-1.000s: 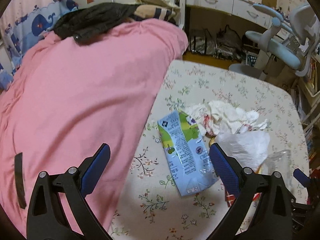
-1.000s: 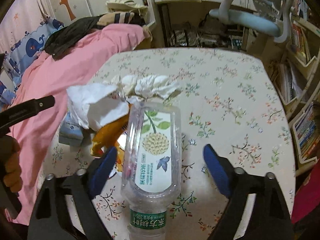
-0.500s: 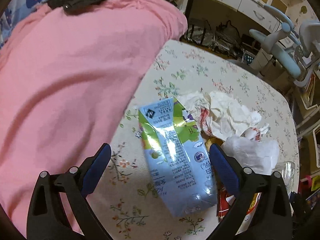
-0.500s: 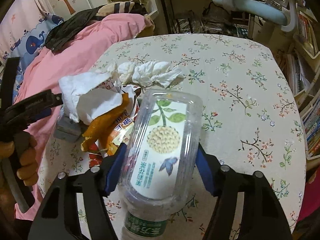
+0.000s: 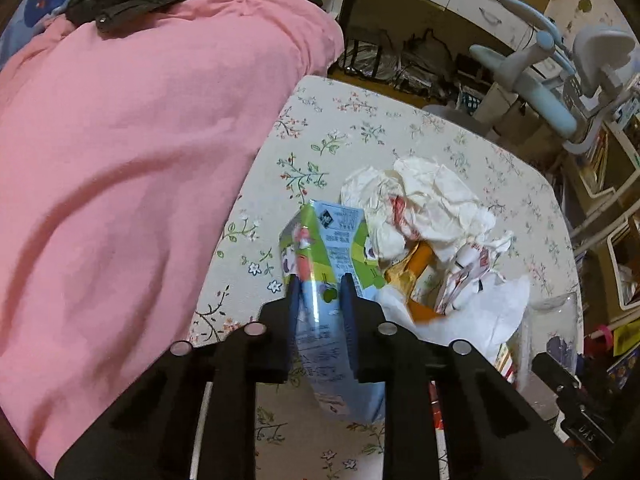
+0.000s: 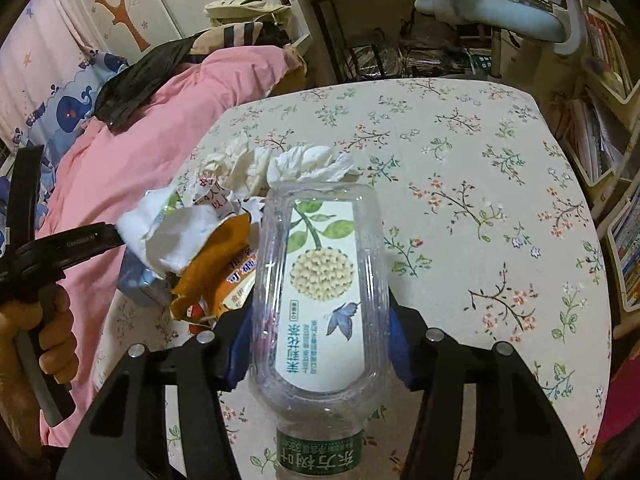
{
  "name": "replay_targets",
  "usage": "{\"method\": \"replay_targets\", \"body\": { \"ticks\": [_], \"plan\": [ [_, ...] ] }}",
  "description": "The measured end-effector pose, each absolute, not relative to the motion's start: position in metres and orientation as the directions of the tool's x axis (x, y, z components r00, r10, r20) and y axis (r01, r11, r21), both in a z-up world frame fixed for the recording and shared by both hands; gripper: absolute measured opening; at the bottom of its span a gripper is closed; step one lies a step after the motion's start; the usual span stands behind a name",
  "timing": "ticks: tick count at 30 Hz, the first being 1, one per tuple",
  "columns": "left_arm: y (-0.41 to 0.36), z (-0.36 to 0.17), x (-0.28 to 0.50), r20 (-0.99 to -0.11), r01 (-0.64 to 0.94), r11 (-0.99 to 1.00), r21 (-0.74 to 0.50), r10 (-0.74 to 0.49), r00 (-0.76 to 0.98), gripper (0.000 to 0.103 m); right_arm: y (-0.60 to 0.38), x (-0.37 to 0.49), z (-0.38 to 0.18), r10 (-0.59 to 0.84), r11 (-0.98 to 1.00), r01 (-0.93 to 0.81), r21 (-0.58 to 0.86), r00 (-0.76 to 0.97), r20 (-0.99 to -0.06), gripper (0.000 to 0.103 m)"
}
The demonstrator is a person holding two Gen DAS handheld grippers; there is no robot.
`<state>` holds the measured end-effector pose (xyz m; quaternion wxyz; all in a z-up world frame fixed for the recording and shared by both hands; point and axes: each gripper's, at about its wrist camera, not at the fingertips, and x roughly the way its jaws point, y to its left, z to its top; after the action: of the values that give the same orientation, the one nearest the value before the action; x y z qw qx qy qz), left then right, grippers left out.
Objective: Collect trash
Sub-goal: 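Lift the bottle with the right tool while the left tool lifts the carton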
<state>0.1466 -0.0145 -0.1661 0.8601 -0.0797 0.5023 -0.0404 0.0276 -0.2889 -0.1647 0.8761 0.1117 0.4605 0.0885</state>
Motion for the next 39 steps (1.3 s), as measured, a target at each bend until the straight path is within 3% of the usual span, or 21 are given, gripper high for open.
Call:
{"method": "replay_targets", "body": {
  "ticks": [4,7,10,13,21,24,26,29,34,39],
  "plan": [
    [-0.015,-0.177,0.146,-0.866,-0.036,0.982,-0.184,-0.144,0.479,0.058,-0.286,0.026,-0.169,0.254,0.962,-0.055,0.267,0.543,-0.801,0.055],
    [-0.019,-0.181,0.145,-0.857,-0.016,0.979,-0.203,-0.170,0.486,0.056,-0.289,0.025,-0.169,0.253,0.962,-0.053,0.268,0.540,-0.803,0.055],
    [-0.024,-0.179,0.144,-0.842,0.021,0.976,-0.216,-0.197,0.502,0.039,-0.290,0.025,-0.171,0.255,0.962,-0.052,0.269,0.535,-0.806,0.055],
    [-0.027,-0.167,0.140,-0.818,0.057,0.974,-0.220,-0.216,0.533,0.030,-0.289,0.025,-0.171,0.266,0.959,-0.061,0.277,0.533,-0.803,0.055],
    [-0.016,-0.118,0.124,-0.748,0.035,0.985,-0.168,-0.151,0.646,0.029,-0.295,0.021,-0.161,0.278,0.950,-0.047,0.308,0.572,-0.772,0.055],
    [-0.018,-0.110,0.117,-0.725,0.000,1.000,-0.011,-0.008,0.689,0.029,-0.298,0.020,-0.161,0.291,0.944,-0.040,0.328,0.574,-0.765,0.055],
    [-0.012,-0.107,0.113,-0.729,-0.018,0.999,-0.048,-0.023,0.685,0.029,-0.299,0.017,-0.160,0.313,0.933,-0.039,0.358,0.576,-0.755,0.055],
    [-0.007,-0.094,0.091,-0.690,-0.039,0.999,-0.005,0.025,0.724,0.030,-0.300,0.004,-0.151,0.334,0.921,-0.044,0.386,0.598,-0.729,0.055],
    [0.005,-0.071,0.053,-0.635,-0.013,0.997,-0.082,-0.042,0.772,0.030,-0.295,-0.029,-0.126,0.370,0.904,-0.096,0.418,0.665,-0.648,0.055],
    [-0.003,-0.075,-0.008,-0.634,0.039,0.990,-0.138,-0.119,0.764,0.030,-0.279,-0.087,-0.128,0.375,0.895,-0.119,0.430,0.723,-0.580,0.055]
  ]
}}
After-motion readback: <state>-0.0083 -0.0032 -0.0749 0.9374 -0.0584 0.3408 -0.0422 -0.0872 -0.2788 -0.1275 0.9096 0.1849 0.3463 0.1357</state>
